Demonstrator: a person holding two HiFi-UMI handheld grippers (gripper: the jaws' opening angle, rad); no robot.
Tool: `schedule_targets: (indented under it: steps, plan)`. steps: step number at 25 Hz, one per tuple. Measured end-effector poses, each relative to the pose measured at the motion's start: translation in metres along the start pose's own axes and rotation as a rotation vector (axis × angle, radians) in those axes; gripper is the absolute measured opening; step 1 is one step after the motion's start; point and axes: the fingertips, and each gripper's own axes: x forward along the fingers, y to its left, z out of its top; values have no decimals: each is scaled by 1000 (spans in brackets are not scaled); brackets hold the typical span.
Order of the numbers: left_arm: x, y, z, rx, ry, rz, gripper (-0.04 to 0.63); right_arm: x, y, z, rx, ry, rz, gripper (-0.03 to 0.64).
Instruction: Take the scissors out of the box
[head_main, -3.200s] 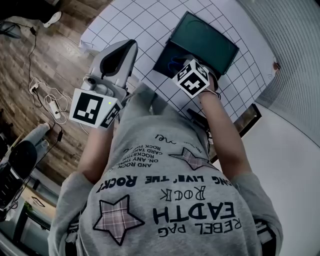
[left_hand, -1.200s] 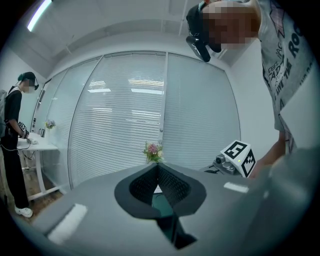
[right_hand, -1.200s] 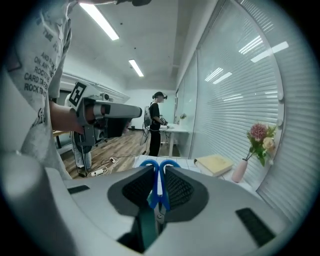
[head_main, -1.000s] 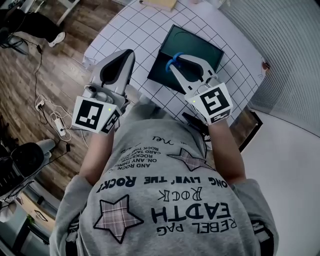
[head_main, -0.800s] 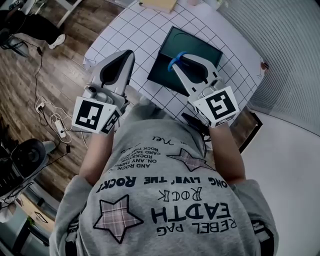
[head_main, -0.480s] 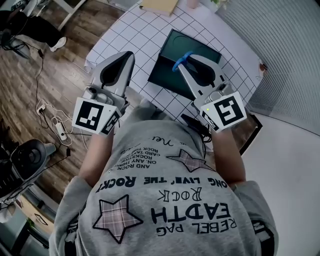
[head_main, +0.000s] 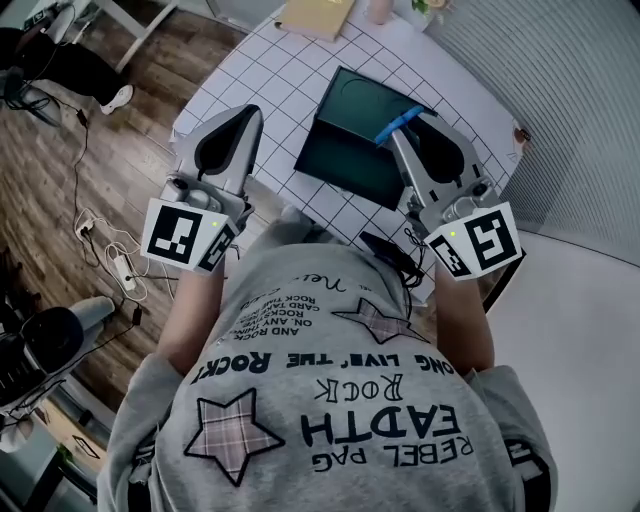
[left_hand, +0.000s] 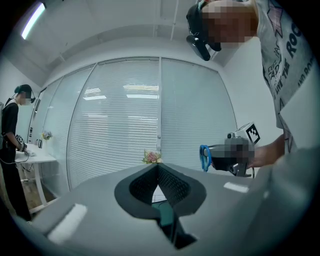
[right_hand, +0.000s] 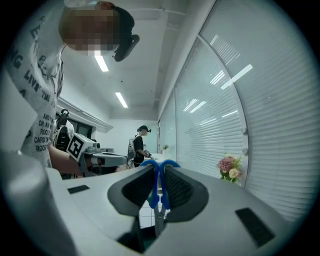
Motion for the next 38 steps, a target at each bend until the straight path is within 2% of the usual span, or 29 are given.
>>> schedule_targets:
  steps: [18,28,38]
  plan:
    - [8,13,22,50,-33,-20,5,-74,-42,50,-10,-102,-244,78]
    - [10,17,41,69,-67,-39,5,-99,-41,71,-21,-184,-325,78]
    - [12,18,45,65,-77,-42,5,-110,-45,79,-37,-214,-370,78]
